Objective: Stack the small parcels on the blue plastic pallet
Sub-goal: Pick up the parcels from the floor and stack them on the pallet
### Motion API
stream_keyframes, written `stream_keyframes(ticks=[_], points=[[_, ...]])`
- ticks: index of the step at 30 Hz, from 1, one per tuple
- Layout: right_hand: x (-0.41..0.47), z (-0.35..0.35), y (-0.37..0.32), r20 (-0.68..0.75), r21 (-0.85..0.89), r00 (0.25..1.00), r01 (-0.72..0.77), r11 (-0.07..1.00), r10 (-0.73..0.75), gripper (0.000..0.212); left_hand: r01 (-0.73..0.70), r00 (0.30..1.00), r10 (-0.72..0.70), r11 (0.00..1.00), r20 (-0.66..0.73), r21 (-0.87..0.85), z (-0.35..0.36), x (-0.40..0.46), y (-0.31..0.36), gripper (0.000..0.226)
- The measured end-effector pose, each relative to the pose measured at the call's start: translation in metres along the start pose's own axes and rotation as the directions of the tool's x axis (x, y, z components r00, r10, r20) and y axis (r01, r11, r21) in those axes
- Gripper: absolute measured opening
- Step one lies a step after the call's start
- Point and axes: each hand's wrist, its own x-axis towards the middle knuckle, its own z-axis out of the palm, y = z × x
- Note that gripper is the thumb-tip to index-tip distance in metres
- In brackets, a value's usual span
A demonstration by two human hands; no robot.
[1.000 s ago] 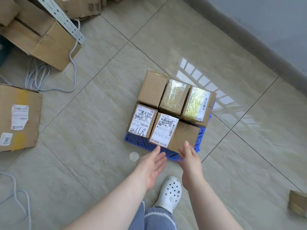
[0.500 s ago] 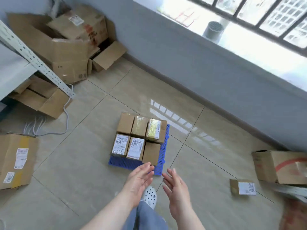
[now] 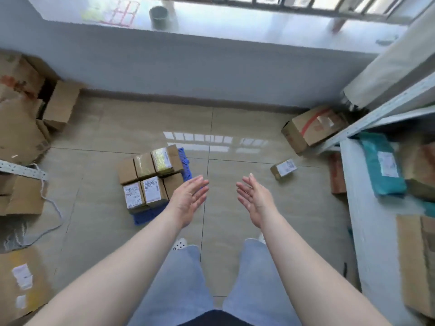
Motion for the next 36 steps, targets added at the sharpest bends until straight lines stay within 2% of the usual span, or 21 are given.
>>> stream_keyframes(ticks=[4,10,13,19,25,31,36], points=[[0.013,-0.086,-0.034,-0.051,0.034,0.999,-0.002,0.999,0.004,0.032,0.045,0.998,-0.045,0.999,0.032,0.000,0.081,0.016,-0.030,0.035],[0.033,-0.229,-0.089,-0.171,0.063,0.985,-0.002,0.998,0.013,0.032,0.122,0.993,-0.121,0.992,0.011,-0.041,0.200,0.040,-0.095,0.037],[0.049,-0.277,-0.114,-0.217,0.052,0.976,-0.010,0.999,0.021,0.032,0.170,0.985,-0.169,0.985,0.033,-0.019,0.250,0.046,-0.119,0.042],[0.105,-0.306,-0.155,-0.216,0.053,0.974,-0.051,0.997,0.061,0.035,0.192,0.980,-0.194,0.979,0.035,0.064,0.311,0.076,-0.126,0.040],[0.187,-0.320,-0.192,-0.206,0.104,0.976,-0.050,0.993,0.071,0.049,0.171,0.985,-0.172,0.965,-0.011,0.197,0.355,0.159,-0.106,0.033],[0.317,-0.347,-0.177,-0.228,0.079,0.966,-0.109,0.991,0.124,0.050,0.070,0.995,-0.095,0.846,0.020,0.529,0.390,0.294,-0.122,0.037],[0.442,-0.366,-0.106,-0.244,-0.036,0.945,-0.234,0.971,0.219,0.061,0.049,0.998,-0.068,0.654,-0.005,0.755,0.390,0.427,-0.183,0.052]])
